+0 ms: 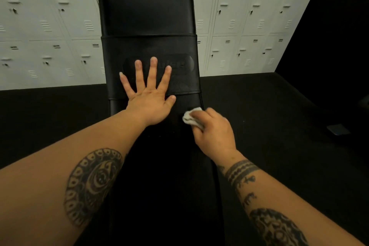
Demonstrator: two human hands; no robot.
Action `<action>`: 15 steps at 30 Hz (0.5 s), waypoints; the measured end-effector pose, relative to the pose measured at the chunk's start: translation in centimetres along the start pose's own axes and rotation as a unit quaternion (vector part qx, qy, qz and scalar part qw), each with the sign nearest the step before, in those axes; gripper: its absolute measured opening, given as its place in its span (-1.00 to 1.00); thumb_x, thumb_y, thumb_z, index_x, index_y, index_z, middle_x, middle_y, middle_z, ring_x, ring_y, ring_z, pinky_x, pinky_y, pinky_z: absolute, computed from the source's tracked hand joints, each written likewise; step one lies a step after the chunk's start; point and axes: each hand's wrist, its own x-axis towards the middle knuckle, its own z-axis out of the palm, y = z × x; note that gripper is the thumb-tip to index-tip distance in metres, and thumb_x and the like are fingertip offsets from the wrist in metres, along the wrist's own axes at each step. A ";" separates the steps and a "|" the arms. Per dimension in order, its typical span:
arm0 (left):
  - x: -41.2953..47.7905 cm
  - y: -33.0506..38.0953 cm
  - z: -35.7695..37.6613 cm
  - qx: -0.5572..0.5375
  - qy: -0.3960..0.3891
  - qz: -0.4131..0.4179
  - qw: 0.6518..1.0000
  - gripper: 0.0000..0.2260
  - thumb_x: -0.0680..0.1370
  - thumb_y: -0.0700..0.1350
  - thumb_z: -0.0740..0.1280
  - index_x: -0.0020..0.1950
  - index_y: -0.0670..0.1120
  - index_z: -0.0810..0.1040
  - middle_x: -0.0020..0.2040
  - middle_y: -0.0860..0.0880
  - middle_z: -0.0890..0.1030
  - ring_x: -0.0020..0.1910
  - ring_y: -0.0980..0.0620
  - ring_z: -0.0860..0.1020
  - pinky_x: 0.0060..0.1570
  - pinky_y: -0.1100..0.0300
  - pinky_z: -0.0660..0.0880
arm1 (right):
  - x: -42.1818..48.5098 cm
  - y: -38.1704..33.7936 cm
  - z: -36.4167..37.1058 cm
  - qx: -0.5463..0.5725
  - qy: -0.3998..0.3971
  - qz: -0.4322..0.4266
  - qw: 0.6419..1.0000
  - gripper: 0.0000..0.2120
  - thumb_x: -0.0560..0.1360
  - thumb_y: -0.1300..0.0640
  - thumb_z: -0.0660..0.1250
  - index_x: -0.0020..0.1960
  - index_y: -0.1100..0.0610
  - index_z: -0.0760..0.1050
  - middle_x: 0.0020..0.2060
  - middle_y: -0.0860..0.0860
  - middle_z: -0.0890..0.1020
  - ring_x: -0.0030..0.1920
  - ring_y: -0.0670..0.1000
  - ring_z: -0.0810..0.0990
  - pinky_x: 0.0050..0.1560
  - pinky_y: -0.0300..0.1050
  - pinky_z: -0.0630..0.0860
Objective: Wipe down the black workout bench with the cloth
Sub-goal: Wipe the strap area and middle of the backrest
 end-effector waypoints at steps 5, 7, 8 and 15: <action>-0.1 0.1 -0.2 0.003 -0.013 0.000 1.000 -0.26 0.63 0.32 0.01 0.54 0.21 -0.49 0.46 0.00 -0.66 0.42 -0.23 -0.63 0.34 -0.48 -0.43 | 1.2 1.9 -1.3 0.063 0.069 0.193 0.977 -0.77 0.52 0.03 0.35 0.16 -0.05 0.57 -0.05 -0.04 0.56 -0.07 0.03 0.58 -0.01 0.07 0.56; -0.1 0.1 -0.2 0.005 -0.018 -0.001 1.000 -0.26 0.63 0.32 0.02 0.54 0.21 -0.49 0.46 0.00 -0.66 0.42 -0.24 -0.63 0.34 -0.48 -0.43 | 2.5 0.5 -1.0 0.070 0.079 0.154 0.982 -0.77 0.51 0.01 0.35 0.16 -0.07 0.58 -0.06 -0.03 0.56 -0.08 0.05 0.57 -0.03 0.08 0.56; 0.0 0.1 -0.2 0.005 -0.020 -0.003 1.000 -0.26 0.63 0.32 0.02 0.53 0.22 -0.49 0.45 0.00 -0.66 0.42 -0.24 -0.63 0.34 -0.48 -0.43 | 2.8 -0.4 -0.7 0.068 0.067 0.119 0.988 -0.76 0.49 0.02 0.35 0.15 -0.07 0.58 -0.08 -0.02 0.56 -0.09 0.08 0.57 -0.05 0.10 0.55; 0.0 0.2 -0.5 -0.004 -0.037 -0.003 0.999 -0.26 0.64 0.31 0.03 0.53 0.22 -0.49 0.45 0.00 -0.66 0.42 -0.24 -0.63 0.34 -0.47 -0.44 | -1.9 0.4 0.5 0.014 -0.011 0.023 1.000 -0.71 0.43 0.07 0.37 0.15 -0.06 0.55 -0.12 -0.03 0.53 -0.12 0.09 0.57 -0.11 0.12 0.53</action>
